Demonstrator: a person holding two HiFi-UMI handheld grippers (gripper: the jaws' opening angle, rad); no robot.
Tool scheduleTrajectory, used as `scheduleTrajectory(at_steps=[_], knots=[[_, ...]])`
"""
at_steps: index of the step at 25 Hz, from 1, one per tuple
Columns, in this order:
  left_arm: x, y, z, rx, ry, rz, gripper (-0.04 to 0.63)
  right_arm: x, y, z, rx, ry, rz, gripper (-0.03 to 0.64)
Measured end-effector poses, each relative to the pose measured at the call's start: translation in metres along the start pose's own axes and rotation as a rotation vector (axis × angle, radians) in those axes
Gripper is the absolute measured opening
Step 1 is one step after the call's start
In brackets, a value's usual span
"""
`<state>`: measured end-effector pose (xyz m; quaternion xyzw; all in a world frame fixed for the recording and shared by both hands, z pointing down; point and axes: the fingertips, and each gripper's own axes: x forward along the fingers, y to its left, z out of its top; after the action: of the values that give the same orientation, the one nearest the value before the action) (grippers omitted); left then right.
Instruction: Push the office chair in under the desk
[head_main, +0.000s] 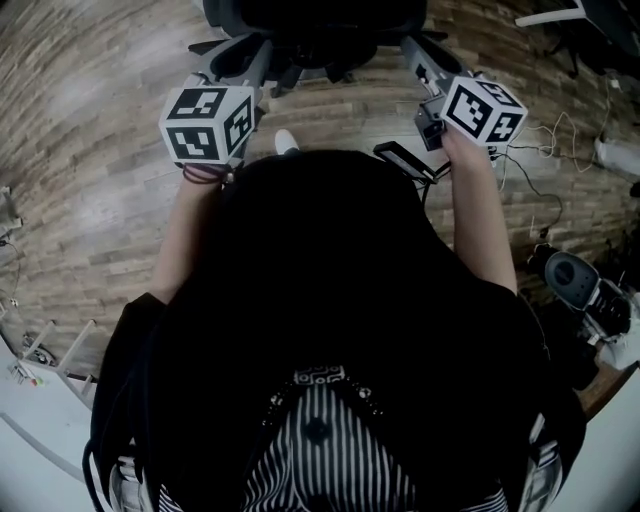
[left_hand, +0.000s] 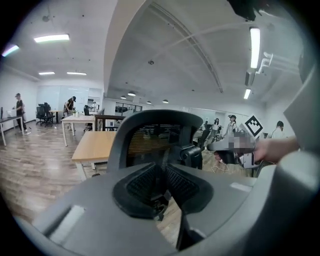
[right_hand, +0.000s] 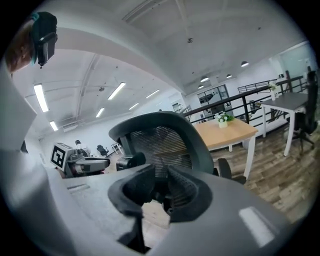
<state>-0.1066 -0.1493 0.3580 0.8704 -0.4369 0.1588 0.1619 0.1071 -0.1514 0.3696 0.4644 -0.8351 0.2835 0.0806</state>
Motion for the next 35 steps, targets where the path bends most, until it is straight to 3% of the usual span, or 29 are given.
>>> scheduleTrajectory(at_steps=[3, 6, 11, 19, 35], knots=[[-0.007, 0.023, 0.011, 0.012, -0.022, 0.036, 0.090, 0.003, -0.005, 0.011, -0.023, -0.013, -0.040, 0.129], [0.001, 0.045, 0.018, 0.015, -0.015, 0.055, 0.150, 0.013, -0.014, 0.019, 0.047, -0.030, -0.051, 0.177], [0.007, 0.052, 0.016, 0.030, 0.001, 0.009, 0.274, 0.019, -0.022, 0.019, 0.029, -0.025, -0.115, 0.233], [0.015, 0.065, 0.012, -0.007, 0.000, 0.021, 0.328, 0.024, -0.025, 0.010, 0.070, -0.013, -0.146, 0.262], [0.074, 0.087, 0.021, -0.007, 0.067, 0.079, 0.416, 0.069, -0.067, 0.035, -0.050, 0.079, -0.145, 0.331]])
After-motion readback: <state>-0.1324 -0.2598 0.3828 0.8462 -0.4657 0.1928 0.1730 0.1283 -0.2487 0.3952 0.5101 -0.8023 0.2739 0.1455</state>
